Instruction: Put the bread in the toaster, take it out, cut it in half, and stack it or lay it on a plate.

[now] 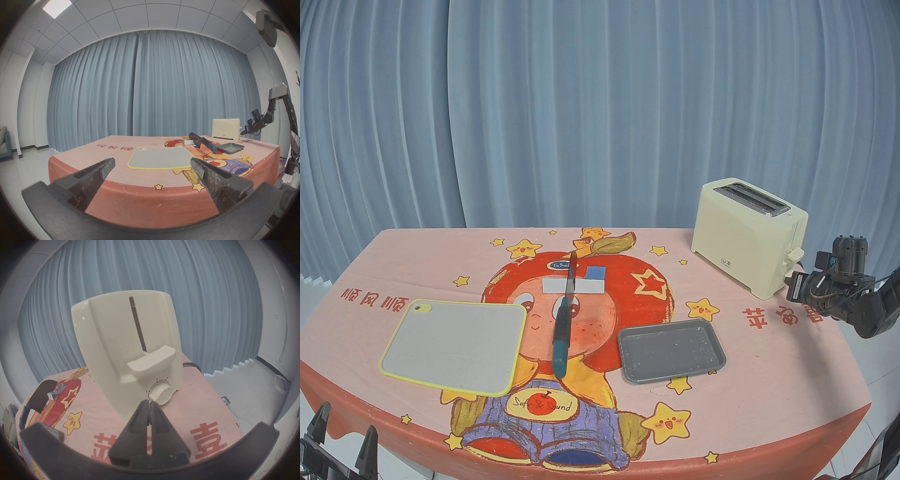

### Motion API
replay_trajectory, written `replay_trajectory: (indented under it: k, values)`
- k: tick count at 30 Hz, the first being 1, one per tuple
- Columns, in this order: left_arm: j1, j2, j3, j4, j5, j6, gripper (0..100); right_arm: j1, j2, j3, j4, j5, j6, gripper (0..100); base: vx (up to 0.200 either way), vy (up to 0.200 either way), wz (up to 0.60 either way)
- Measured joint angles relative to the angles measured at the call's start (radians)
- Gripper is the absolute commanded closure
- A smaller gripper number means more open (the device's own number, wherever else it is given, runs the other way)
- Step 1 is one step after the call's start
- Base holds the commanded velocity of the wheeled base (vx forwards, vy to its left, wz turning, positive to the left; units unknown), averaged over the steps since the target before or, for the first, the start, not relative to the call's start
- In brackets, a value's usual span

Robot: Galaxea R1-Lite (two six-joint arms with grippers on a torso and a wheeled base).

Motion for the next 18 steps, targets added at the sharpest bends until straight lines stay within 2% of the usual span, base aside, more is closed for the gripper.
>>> replay_trajectory:
  k: [18]
  values:
    - [0.0,0.0,0.0,0.0,0.0,0.0,0,0.01,-0.044,0.01,-0.012,0.0,0.0,100,0.0,0.0,0.0]
